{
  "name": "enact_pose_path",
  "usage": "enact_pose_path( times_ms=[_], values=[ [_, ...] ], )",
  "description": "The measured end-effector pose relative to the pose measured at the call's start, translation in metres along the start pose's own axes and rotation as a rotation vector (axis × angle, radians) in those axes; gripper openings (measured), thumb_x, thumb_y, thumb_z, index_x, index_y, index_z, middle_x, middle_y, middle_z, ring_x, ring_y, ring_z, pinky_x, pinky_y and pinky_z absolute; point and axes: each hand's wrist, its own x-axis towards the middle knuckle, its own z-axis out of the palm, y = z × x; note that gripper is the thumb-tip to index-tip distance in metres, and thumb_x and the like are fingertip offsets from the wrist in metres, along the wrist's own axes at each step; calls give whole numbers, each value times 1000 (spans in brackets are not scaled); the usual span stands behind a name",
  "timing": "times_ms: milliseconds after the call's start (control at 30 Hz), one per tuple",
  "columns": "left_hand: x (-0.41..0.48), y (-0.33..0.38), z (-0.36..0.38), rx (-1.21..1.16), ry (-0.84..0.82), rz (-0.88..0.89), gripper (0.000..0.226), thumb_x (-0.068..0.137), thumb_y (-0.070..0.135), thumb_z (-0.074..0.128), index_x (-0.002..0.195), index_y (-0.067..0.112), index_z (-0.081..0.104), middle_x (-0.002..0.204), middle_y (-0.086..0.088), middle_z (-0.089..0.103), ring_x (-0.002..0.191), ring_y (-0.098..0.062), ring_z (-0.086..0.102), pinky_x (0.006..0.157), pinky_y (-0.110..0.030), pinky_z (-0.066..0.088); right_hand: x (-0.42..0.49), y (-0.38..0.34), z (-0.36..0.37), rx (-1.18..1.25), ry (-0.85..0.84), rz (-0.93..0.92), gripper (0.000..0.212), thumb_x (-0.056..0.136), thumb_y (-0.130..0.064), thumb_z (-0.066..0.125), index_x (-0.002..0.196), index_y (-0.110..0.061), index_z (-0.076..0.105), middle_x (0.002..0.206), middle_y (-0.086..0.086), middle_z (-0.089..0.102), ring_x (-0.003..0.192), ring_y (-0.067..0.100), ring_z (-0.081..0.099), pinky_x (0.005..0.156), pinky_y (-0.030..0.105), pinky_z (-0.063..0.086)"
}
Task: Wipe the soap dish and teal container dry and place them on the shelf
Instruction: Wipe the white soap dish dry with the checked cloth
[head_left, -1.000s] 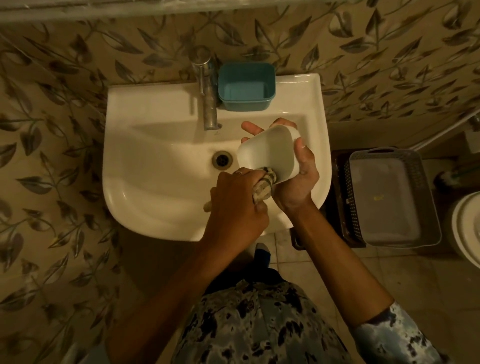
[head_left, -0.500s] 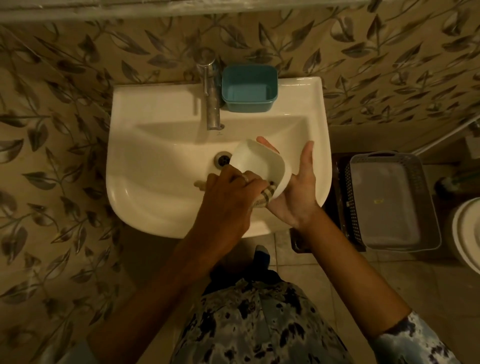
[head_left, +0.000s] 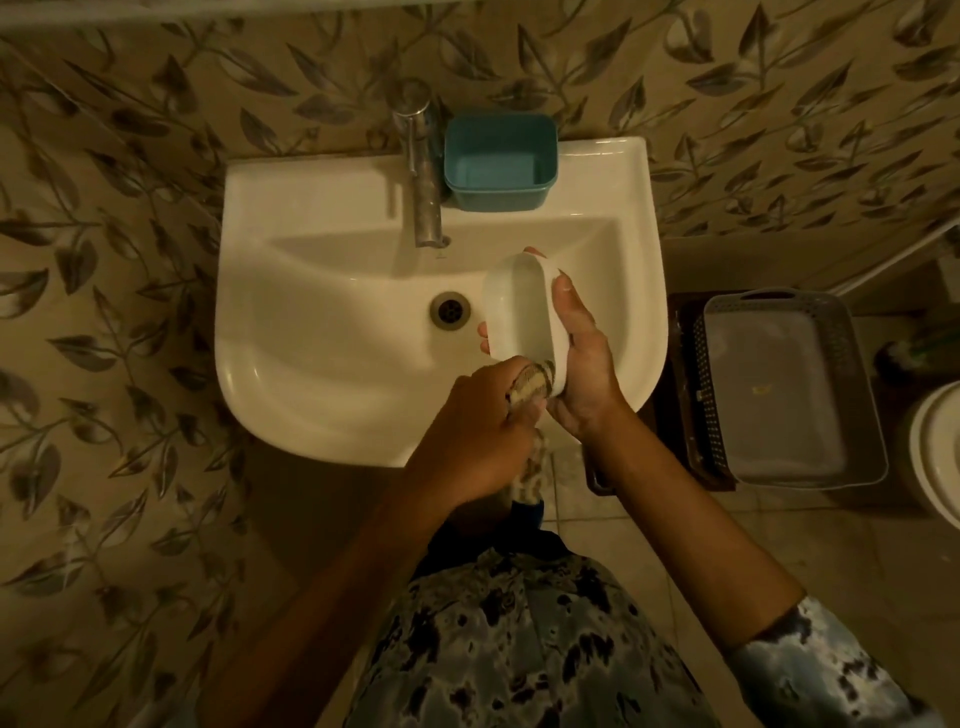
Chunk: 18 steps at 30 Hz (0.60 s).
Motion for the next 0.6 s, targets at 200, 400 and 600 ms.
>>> enact_pose_path(
  times_ms=[200,400,600],
  values=[
    [12,11,-17,-495,-106,-347,37,96,27,51,132,20,50,121,-2,61,113,-19,58,98,-41,48,4,-2,1,-164,-29,-150,41,95,-35,39,135,-26,46,127,17,56,107,38,56,95,64,43],
    [4,-1,1,189,47,87,48,89,4,54,134,19,47,125,-9,54,113,-24,53,88,-30,50,4,-13,-1,-73,-76,-30,37,100,-36,37,135,-27,47,118,15,61,94,35,61,77,47,54],
    [10,-14,-5,807,62,312,63,81,-5,60,137,22,47,136,-1,50,118,-30,37,87,-40,29,3,-14,-10,27,-95,109,46,96,-41,41,138,-21,48,111,10,67,95,28,66,90,50,51]
  ],
)
